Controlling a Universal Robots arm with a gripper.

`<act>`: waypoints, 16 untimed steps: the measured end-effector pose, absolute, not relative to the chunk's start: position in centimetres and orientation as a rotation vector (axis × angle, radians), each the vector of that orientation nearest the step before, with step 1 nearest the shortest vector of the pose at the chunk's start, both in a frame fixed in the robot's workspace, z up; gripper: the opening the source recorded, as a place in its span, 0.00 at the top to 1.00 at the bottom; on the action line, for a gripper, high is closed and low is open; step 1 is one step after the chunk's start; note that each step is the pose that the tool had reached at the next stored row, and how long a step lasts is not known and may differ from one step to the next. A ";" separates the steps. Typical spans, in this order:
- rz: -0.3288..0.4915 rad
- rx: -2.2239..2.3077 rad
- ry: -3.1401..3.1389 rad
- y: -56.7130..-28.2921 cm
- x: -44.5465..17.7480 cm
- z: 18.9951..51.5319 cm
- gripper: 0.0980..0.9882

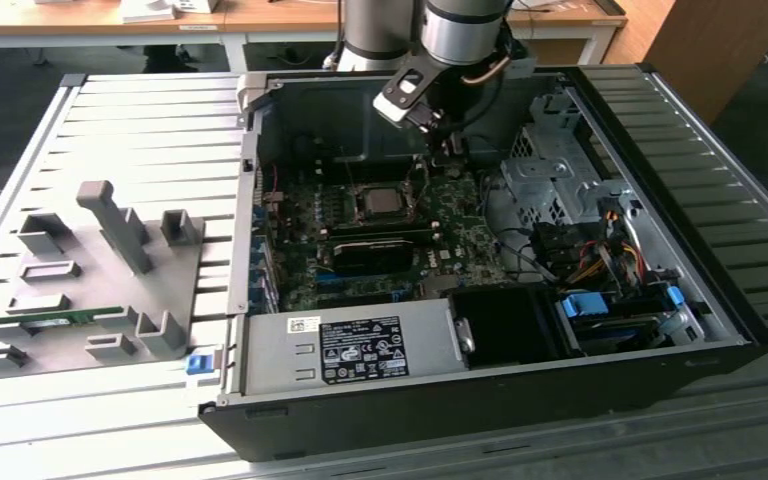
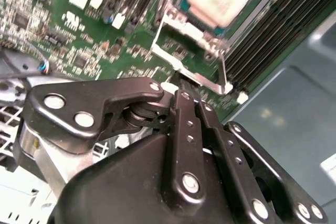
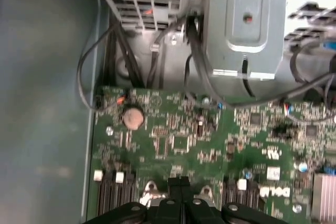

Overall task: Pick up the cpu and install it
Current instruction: 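Close the cpu cover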

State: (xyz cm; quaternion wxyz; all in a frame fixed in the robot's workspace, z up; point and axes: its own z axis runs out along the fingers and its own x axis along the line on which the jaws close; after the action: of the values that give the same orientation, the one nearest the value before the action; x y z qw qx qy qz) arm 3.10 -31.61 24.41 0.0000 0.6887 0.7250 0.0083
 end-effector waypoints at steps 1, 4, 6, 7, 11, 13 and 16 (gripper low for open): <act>0.026 2.163 2.278 -31.6 2.7 24.4 0.99; 0.026 2.163 2.278 -31.5 1.5 24.4 0.99; 0.026 2.163 2.278 -31.5 0.9 24.4 0.99; 0.026 2.163 2.278 -31.5 0.6 24.3 0.99; 0.026 2.163 2.278 -31.5 -1.1 24.0 0.99; 0.026 2.163 2.278 -31.5 -1.9 23.8 0.99; 0.026 2.163 2.278 -31.5 -2.4 23.6 0.99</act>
State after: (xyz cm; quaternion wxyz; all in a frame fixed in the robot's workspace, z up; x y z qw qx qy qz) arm -2.38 -31.49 23.58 0.0001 0.6887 0.7250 0.0083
